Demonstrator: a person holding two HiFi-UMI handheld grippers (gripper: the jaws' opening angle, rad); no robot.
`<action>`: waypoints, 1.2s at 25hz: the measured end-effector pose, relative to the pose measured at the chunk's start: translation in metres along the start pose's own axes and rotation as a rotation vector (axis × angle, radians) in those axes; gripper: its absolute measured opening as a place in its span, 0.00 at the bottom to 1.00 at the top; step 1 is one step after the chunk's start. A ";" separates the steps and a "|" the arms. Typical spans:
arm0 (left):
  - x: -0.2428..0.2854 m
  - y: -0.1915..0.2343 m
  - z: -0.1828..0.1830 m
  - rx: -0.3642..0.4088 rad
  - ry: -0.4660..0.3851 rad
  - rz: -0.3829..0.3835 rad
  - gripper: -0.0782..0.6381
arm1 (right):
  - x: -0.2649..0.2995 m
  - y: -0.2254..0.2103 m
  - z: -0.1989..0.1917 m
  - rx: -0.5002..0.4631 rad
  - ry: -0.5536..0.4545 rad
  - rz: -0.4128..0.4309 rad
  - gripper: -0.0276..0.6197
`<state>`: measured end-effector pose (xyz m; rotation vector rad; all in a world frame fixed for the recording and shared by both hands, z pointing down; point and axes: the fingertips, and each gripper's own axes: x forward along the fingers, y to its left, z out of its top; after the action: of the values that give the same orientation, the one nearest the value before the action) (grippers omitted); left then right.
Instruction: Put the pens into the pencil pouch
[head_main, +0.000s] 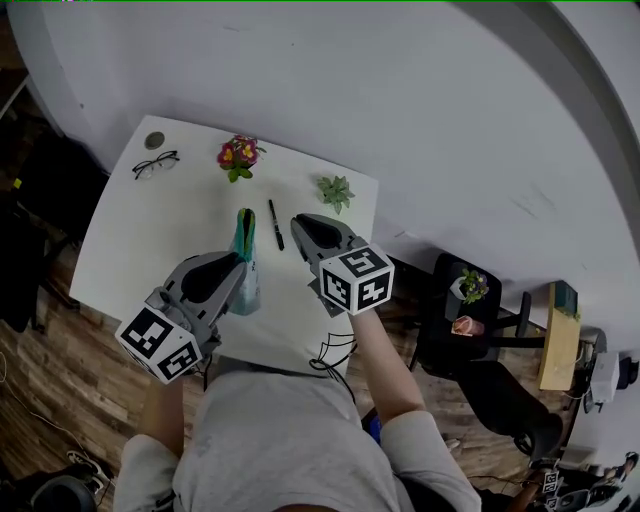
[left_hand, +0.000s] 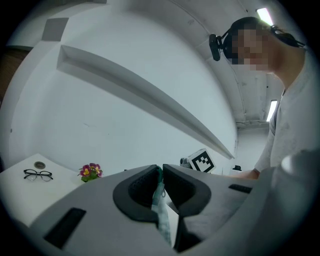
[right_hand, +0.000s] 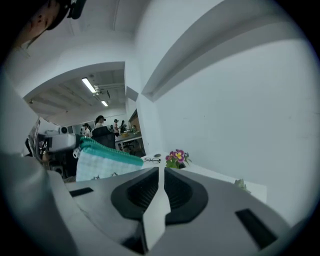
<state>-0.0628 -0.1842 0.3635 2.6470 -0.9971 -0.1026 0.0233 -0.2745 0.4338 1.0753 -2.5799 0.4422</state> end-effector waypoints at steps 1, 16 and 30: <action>-0.003 0.001 -0.001 -0.003 -0.001 0.012 0.19 | 0.003 -0.001 -0.010 0.004 0.026 0.000 0.12; -0.042 0.014 -0.015 -0.029 -0.003 0.141 0.19 | 0.058 -0.031 -0.117 0.128 0.277 -0.083 0.13; -0.056 0.055 -0.013 -0.055 -0.007 0.149 0.19 | 0.129 -0.069 -0.120 0.263 0.472 -0.121 0.16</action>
<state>-0.1378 -0.1837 0.3905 2.5148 -1.1723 -0.1045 0.0059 -0.3546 0.6043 1.0491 -2.0701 0.9027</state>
